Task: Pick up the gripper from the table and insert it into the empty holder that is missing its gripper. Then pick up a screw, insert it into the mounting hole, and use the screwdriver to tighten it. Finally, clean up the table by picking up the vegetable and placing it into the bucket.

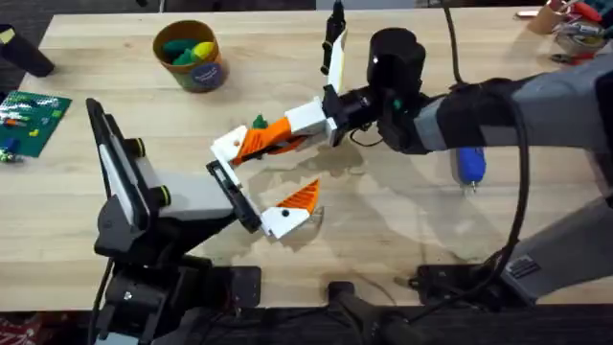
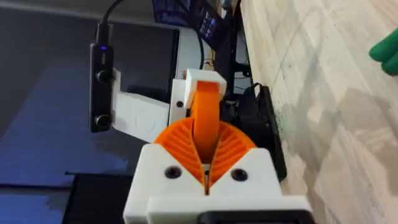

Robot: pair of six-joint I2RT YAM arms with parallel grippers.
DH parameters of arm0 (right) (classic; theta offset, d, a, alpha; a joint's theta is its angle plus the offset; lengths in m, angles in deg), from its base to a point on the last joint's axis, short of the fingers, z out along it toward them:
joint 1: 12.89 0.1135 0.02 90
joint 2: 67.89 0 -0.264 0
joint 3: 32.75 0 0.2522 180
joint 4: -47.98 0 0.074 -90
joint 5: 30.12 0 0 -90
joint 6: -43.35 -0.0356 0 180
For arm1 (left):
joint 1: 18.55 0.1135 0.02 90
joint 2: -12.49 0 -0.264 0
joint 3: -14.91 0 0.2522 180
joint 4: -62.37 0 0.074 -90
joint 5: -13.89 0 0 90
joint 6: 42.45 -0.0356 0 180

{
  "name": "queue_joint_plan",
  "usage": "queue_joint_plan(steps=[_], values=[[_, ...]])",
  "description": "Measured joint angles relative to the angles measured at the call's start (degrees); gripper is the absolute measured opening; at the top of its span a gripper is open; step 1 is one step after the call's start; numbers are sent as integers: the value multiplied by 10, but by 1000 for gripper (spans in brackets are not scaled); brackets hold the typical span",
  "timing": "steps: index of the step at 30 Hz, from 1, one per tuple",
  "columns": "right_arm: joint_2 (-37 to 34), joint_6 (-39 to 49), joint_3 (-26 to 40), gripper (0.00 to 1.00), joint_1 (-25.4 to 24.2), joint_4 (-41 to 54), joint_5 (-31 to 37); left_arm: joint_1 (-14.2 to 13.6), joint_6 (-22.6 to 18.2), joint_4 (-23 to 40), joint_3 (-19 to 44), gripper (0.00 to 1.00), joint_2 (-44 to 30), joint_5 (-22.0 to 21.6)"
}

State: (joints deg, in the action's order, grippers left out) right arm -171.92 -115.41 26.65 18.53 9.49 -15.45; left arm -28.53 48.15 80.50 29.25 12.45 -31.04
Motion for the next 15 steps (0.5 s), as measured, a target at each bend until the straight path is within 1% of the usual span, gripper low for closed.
queue_joint_plan(steps=[6,15], values=[[-17,3,11,22,0,-5,-20,-2,5,1,0,986,0,8],[-24,2,26,20,0,0,-28,-2,3,1,0,986,0,6]])
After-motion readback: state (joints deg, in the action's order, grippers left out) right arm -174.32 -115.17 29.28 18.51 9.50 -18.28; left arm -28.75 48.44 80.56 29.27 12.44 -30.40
